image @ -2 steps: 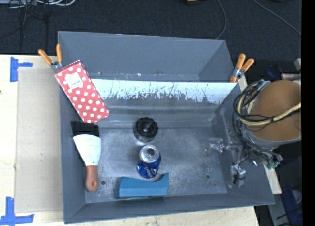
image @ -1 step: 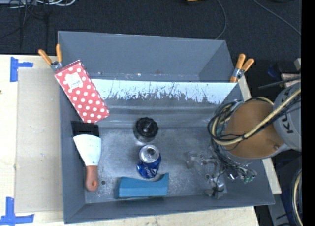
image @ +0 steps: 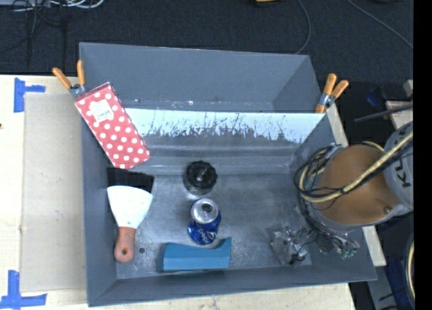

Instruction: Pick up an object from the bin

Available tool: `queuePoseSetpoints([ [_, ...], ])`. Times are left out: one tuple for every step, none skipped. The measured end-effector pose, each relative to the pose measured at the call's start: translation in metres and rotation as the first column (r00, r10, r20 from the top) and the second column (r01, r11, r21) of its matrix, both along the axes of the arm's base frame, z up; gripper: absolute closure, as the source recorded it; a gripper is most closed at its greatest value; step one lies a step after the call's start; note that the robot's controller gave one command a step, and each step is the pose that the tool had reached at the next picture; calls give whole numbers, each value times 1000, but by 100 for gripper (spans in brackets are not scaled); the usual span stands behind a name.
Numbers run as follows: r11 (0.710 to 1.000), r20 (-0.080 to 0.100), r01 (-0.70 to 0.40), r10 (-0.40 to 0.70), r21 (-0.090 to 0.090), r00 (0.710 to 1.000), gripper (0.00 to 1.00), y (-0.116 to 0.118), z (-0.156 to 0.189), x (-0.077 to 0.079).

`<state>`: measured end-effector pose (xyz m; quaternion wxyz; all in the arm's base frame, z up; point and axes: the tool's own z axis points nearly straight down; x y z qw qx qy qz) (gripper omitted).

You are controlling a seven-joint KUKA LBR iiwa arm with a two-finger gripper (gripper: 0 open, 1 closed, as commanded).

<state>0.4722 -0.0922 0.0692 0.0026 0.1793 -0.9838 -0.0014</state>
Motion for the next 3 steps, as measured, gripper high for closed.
queuePoseSetpoints([
  [1000,0,-1,1,0,1000,100,0,0,0],
  [1000,0,-1,1,0,1000,100,0,1,0],
  [1000,-8,0,0,2,1000,100,1,12,-2],
])
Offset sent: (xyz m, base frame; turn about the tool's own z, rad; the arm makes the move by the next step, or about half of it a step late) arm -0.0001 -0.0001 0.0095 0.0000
